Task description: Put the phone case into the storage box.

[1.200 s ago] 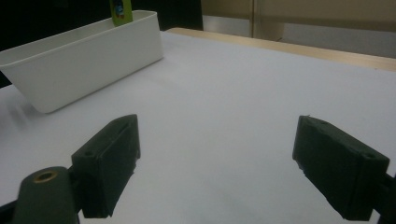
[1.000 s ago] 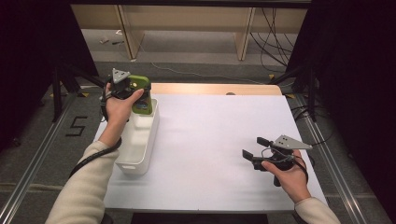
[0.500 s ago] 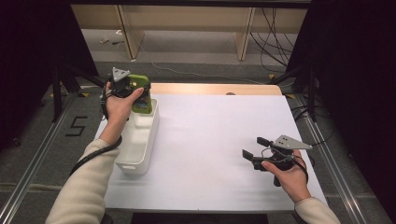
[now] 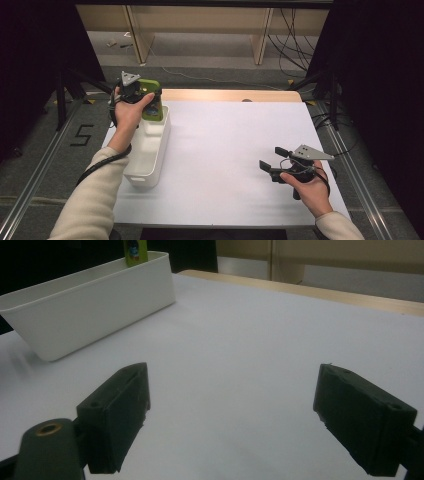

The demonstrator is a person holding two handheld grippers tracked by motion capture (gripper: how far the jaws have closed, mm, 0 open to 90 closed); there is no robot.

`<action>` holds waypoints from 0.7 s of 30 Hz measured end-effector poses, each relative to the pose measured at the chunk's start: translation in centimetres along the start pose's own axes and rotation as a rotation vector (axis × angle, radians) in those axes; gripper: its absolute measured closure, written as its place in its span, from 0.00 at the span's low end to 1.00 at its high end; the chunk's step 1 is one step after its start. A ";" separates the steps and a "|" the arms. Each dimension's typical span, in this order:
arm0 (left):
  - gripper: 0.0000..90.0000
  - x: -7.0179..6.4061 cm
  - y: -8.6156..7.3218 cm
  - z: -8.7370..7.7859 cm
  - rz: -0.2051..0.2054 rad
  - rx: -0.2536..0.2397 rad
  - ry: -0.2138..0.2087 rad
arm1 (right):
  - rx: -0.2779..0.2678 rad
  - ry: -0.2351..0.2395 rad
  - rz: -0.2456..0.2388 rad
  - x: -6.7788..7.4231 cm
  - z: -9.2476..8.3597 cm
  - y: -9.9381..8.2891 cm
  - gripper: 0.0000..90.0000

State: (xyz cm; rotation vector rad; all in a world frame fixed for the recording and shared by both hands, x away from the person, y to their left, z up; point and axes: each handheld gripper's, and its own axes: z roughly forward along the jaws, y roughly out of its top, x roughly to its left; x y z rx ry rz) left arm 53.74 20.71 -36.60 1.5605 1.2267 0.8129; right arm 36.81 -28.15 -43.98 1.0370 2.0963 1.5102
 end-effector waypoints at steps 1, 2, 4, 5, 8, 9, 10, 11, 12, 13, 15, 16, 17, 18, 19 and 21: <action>0.18 0.0 0.0 0.0 0.000 0.003 0.001 | 0.000 0.000 0.000 0.0 0.0 0.0 0.18; 0.18 0.0 0.0 0.1 -0.001 0.004 0.000 | 0.000 0.001 0.000 0.0 0.0 0.0 0.18; 0.18 0.0 0.0 0.1 -0.001 0.004 0.001 | 0.000 0.001 0.001 0.0 0.0 0.0 0.18; 0.18 0.0 0.0 0.2 -0.002 0.004 0.002 | 0.000 0.001 0.001 0.0 0.0 0.0 0.18; 0.18 0.1 0.0 0.3 -0.002 0.007 0.004 | -0.001 0.001 0.000 0.0 0.0 0.0 0.18; 0.18 0.1 0.0 0.3 -0.001 0.007 0.004 | 0.000 0.001 0.000 0.0 0.0 0.0 0.18; 0.18 0.1 0.0 0.3 0.000 0.008 0.004 | 0.000 0.002 0.000 0.0 0.0 0.0 0.18; 0.18 0.2 0.0 0.4 0.000 0.011 0.004 | 0.000 0.002 0.001 0.0 0.0 0.0 0.18; 0.18 0.2 0.0 0.4 0.000 0.011 0.004 | 0.001 0.001 0.001 0.0 0.0 0.0 0.18; 0.18 0.2 0.0 0.4 0.000 0.012 0.004 | 0.001 0.001 0.001 0.0 0.0 0.0 0.18; 0.18 0.2 0.0 0.5 0.001 0.014 0.005 | 0.000 0.001 0.000 0.0 0.0 0.0 0.18; 0.18 0.2 0.0 0.5 0.000 0.014 0.005 | 0.000 0.001 0.001 0.0 0.0 0.0 0.18; 0.18 0.2 0.0 0.6 -0.001 0.014 0.005 | 0.000 0.001 0.001 0.0 0.0 0.0 0.18; 0.18 0.2 0.0 0.6 -0.001 0.015 0.004 | 0.000 0.001 0.000 0.0 0.0 0.0 0.18; 0.18 0.1 0.0 0.7 -0.003 0.014 0.003 | 0.000 0.001 0.001 0.0 0.0 0.0 0.18; 0.18 0.1 0.0 0.8 -0.001 0.016 0.004 | 0.000 0.002 0.001 0.0 0.0 0.0 0.18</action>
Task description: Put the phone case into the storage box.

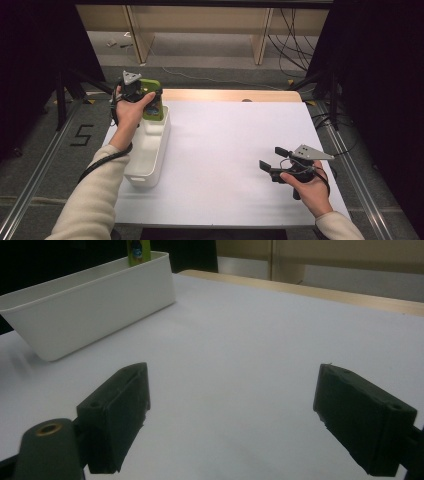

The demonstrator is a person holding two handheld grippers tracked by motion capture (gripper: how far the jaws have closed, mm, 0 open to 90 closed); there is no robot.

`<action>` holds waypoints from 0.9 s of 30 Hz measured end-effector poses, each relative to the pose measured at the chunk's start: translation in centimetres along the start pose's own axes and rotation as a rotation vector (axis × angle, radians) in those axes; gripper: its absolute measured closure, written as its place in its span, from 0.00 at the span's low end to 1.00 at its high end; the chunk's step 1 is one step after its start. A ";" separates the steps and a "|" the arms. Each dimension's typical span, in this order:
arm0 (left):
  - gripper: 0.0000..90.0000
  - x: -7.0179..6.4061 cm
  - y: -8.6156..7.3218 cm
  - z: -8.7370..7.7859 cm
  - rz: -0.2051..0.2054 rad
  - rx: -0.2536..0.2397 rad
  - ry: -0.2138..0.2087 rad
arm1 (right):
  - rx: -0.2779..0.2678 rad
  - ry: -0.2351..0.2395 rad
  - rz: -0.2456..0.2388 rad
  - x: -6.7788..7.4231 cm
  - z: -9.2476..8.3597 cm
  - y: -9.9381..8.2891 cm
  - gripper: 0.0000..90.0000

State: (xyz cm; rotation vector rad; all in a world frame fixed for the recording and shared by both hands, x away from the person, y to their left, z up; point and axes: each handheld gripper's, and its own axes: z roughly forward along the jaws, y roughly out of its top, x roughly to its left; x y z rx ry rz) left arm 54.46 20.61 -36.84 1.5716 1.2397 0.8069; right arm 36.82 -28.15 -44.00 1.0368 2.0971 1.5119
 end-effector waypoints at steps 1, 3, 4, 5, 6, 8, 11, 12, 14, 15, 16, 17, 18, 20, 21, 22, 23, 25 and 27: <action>0.18 0.0 0.0 0.1 0.001 0.002 -0.001 | 0.000 0.001 -0.001 0.0 0.0 0.0 0.18; 0.18 0.0 0.0 0.2 0.001 0.001 -0.001 | 0.000 0.000 -0.001 0.0 0.0 0.0 0.18; 0.18 0.0 -0.1 0.2 0.001 0.003 -0.001 | 0.000 0.000 0.000 0.0 0.0 0.0 0.18; 0.18 0.0 -0.1 0.3 0.002 0.006 -0.001 | -0.001 0.000 0.000 0.0 0.0 0.0 0.18; 0.18 0.0 -0.1 0.3 0.001 0.008 0.000 | -0.001 0.000 -0.001 0.0 0.0 0.0 0.18; 0.18 0.0 -0.2 0.4 -0.001 0.010 0.002 | 0.000 0.000 -0.001 0.0 0.0 0.0 0.18; 0.18 0.1 -0.3 0.5 -0.003 0.013 0.002 | -0.001 0.000 0.000 0.0 0.0 0.0 0.18; 0.18 0.1 -0.3 0.5 -0.003 0.014 0.002 | 0.000 0.000 0.000 0.0 0.0 0.0 0.18; 0.18 0.1 -0.3 0.6 -0.004 0.015 0.003 | 0.000 0.000 0.000 0.0 0.0 0.0 0.18; 0.18 0.1 -0.3 0.6 -0.004 0.015 0.003 | 0.000 0.000 0.001 0.0 0.0 0.0 0.18; 0.18 0.1 -0.3 0.6 -0.004 0.017 0.003 | 0.000 0.000 0.000 0.0 0.0 0.0 0.18; 0.18 0.1 -0.3 0.7 -0.003 0.018 0.003 | 0.000 0.001 0.000 0.0 0.0 0.0 0.18; 0.18 0.2 -0.3 0.7 -0.001 0.020 0.004 | 0.000 0.001 0.000 0.0 0.0 0.0 0.18; 0.18 0.2 -0.4 0.8 -0.002 0.022 0.005 | 0.003 0.000 -0.001 0.0 0.0 0.0 0.18; 0.18 0.2 -0.4 0.8 -0.002 0.022 0.006 | 0.000 0.001 0.000 0.0 0.0 0.0 0.18; 0.18 0.2 -0.4 0.9 -0.002 0.024 0.006 | 0.000 0.001 0.000 0.0 0.0 0.0 0.18; 0.18 0.2 -0.4 0.9 -0.002 0.024 0.006 | 0.000 0.001 0.000 0.0 0.0 0.0 0.18; 0.18 0.2 -0.5 1.0 -0.001 0.028 0.007 | 0.004 0.000 -0.001 0.0 0.0 0.0 0.18; 0.18 0.2 -0.5 1.0 -0.002 0.030 0.008 | 0.003 0.000 -0.001 0.0 0.0 0.0 0.18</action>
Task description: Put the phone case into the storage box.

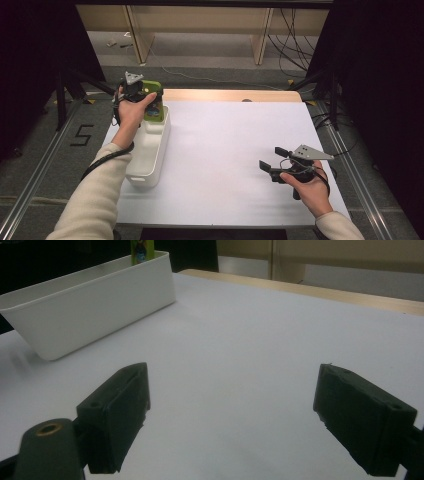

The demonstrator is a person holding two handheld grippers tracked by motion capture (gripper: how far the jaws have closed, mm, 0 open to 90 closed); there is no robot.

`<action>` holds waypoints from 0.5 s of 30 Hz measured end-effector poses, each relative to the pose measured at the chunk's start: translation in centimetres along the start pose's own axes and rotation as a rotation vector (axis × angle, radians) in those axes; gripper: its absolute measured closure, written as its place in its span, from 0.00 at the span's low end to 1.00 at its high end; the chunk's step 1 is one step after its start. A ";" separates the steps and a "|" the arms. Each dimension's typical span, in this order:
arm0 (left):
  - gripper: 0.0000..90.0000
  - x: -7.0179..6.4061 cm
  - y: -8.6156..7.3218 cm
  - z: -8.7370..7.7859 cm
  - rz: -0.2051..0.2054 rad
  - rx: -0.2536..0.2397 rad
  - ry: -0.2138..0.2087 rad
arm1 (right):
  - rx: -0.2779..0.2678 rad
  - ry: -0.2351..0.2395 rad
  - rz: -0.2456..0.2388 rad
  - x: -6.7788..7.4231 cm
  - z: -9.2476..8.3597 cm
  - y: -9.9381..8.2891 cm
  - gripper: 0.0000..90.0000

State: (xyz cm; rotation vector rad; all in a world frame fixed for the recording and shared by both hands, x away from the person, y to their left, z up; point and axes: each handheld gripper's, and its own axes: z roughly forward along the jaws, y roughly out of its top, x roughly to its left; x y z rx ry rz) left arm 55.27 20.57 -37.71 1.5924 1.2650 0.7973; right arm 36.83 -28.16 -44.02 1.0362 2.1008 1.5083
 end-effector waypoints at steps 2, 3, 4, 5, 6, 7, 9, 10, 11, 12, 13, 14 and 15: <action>0.18 0.0 -0.1 0.1 -0.001 0.001 -0.001 | 0.000 -0.001 0.001 0.0 0.0 0.0 0.18; 0.18 -0.1 -0.1 0.1 0.000 0.002 -0.001 | 0.000 -0.001 0.001 0.0 0.0 0.0 0.18; 0.18 -0.1 -0.1 0.1 0.001 0.003 -0.001 | -0.004 -0.001 0.002 0.0 0.0 0.0 0.18; 0.18 -0.1 -0.1 0.1 0.000 0.003 0.000 | -0.003 0.001 0.002 0.0 0.0 0.0 0.18; 0.18 -0.1 -0.1 0.2 0.001 0.004 0.000 | -0.003 0.000 0.002 0.0 0.0 0.0 0.18; 0.18 -0.1 -0.1 0.2 0.003 0.006 -0.001 | -0.003 0.000 0.002 0.0 0.0 0.0 0.18; 0.18 -0.1 -0.1 0.3 0.006 0.010 -0.001 | 0.000 0.000 0.001 0.0 0.0 0.0 0.18; 0.18 -0.2 -0.2 0.3 0.006 0.012 0.000 | 0.000 0.000 0.001 0.0 0.0 0.0 0.18; 0.18 -0.2 -0.2 0.4 0.005 0.012 -0.001 | -0.003 0.001 0.001 0.0 0.0 0.0 0.18; 0.18 -0.2 -0.2 0.4 0.005 0.013 0.000 | -0.004 0.000 0.002 0.0 0.0 0.0 0.18; 0.18 -0.2 -0.2 0.5 0.006 0.015 0.000 | -0.004 0.000 0.002 0.0 0.0 0.0 0.18; 0.18 -0.2 -0.2 0.5 0.005 0.016 -0.001 | -0.004 0.000 0.002 0.0 0.0 0.0 0.18; 0.18 -0.2 -0.3 0.5 0.005 0.018 0.001 | -0.004 0.000 0.002 0.0 0.0 0.0 0.18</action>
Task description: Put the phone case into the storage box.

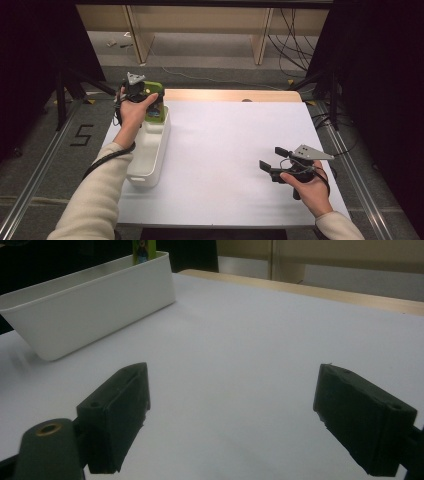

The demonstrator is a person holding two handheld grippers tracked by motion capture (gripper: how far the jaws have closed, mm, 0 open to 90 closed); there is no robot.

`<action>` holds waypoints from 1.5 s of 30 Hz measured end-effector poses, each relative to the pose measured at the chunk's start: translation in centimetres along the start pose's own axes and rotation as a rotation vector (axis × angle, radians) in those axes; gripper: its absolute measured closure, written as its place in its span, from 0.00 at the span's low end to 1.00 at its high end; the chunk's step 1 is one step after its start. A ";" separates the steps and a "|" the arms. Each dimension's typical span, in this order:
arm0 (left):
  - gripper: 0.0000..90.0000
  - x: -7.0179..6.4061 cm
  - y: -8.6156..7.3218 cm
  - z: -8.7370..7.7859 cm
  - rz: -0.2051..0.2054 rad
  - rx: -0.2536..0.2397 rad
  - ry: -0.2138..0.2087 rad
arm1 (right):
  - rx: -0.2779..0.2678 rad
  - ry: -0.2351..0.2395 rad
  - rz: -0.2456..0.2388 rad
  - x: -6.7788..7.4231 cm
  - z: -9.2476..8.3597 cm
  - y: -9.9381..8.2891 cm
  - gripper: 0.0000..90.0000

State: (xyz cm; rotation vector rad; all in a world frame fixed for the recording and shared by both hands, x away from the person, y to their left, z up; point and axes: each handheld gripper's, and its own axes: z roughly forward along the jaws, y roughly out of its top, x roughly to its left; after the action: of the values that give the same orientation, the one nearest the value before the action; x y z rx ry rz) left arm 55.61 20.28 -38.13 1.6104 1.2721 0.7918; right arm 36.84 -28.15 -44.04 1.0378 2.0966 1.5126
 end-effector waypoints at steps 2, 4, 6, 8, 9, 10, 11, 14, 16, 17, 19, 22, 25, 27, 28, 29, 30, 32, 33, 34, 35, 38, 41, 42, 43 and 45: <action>0.18 0.0 0.0 0.1 0.000 0.003 0.001 | 0.001 0.001 0.000 0.0 0.0 0.0 0.18; 0.18 0.0 -0.1 0.1 -0.001 0.005 0.001 | 0.000 0.001 0.000 0.0 0.0 0.0 0.18; 0.18 0.1 -0.1 0.1 -0.003 0.005 0.002 | 0.000 0.001 0.000 0.0 0.0 0.0 0.18; 0.18 0.1 -0.1 0.2 -0.004 0.006 0.003 | 0.000 0.001 0.000 0.0 0.0 0.0 0.18; 0.18 0.1 -0.1 0.2 -0.005 0.006 0.003 | 0.002 0.001 0.000 0.0 0.0 0.0 0.18; 0.18 0.1 -0.2 0.2 -0.006 0.005 0.003 | 0.002 0.001 0.000 0.0 0.0 0.0 0.18; 0.18 0.1 -0.2 0.2 -0.005 0.006 0.003 | 0.004 0.000 -0.001 0.0 0.0 0.0 0.18; 0.18 0.1 -0.3 0.3 -0.005 0.012 0.003 | 0.002 0.001 0.000 0.0 0.0 0.0 0.18; 0.18 0.2 -0.4 0.3 -0.007 0.013 0.004 | 0.002 0.001 0.000 0.0 0.0 0.0 0.18; 0.18 0.1 -0.4 0.4 -0.008 0.013 0.004 | 0.004 0.000 0.000 0.0 0.0 0.0 0.18; 0.18 0.1 -0.5 0.4 -0.007 0.015 0.002 | 0.004 0.000 0.000 0.0 0.0 0.0 0.18; 0.18 0.1 -0.5 0.5 -0.007 0.016 0.002 | 0.004 0.000 -0.001 0.0 0.0 0.0 0.18; 0.18 0.1 -0.6 0.5 -0.007 0.018 0.002 | 0.004 0.000 -0.001 0.0 0.0 0.0 0.18; 0.18 0.1 -0.6 0.6 -0.007 0.019 0.002 | 0.004 0.001 -0.001 0.0 0.0 0.0 0.18; 0.18 0.1 -0.7 0.6 -0.009 0.020 0.003 | 0.004 0.001 -0.001 0.0 0.0 0.0 0.18; 0.18 0.1 -0.7 0.6 -0.009 0.022 0.003 | 0.004 0.001 -0.001 0.0 0.0 0.0 0.18; 0.18 0.1 -0.7 0.6 -0.008 0.023 0.004 | 0.004 0.001 -0.001 0.0 0.0 0.0 0.18; 0.18 0.1 -0.8 0.7 -0.009 0.026 0.003 | 0.004 0.001 -0.001 0.0 0.0 0.0 0.18; 0.18 0.1 -0.8 0.7 -0.008 0.028 0.002 | 0.004 0.001 -0.001 0.0 0.0 0.0 0.18; 0.18 0.1 -0.8 0.7 -0.007 0.029 0.002 | 0.004 0.002 -0.002 0.0 0.0 0.0 0.18; 0.18 0.1 -0.9 0.7 -0.008 0.028 0.002 | 0.005 0.003 -0.002 0.0 0.0 0.0 0.18; 0.18 0.1 -0.9 0.8 -0.009 0.030 0.002 | 0.005 0.003 -0.002 0.0 0.0 0.0 0.18; 0.18 0.1 -1.0 0.8 -0.007 0.032 0.003 | 0.005 0.002 -0.002 0.0 0.0 0.0 0.18; 0.18 0.1 -1.0 0.8 -0.007 0.033 0.003 | 0.005 0.003 -0.001 0.0 0.0 0.0 0.18; 0.18 0.1 -1.0 0.8 -0.007 0.033 0.004 | 0.005 0.003 -0.002 0.0 0.0 0.0 0.18; 0.18 0.1 -1.0 0.9 -0.008 0.034 0.004 | 0.005 0.003 -0.002 0.0 0.0 0.0 0.18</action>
State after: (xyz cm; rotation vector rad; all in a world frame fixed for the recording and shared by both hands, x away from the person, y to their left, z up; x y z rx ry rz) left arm 56.01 20.23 -39.42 1.6304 1.3007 0.7725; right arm 36.84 -28.15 -44.06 1.0356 2.1038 1.5096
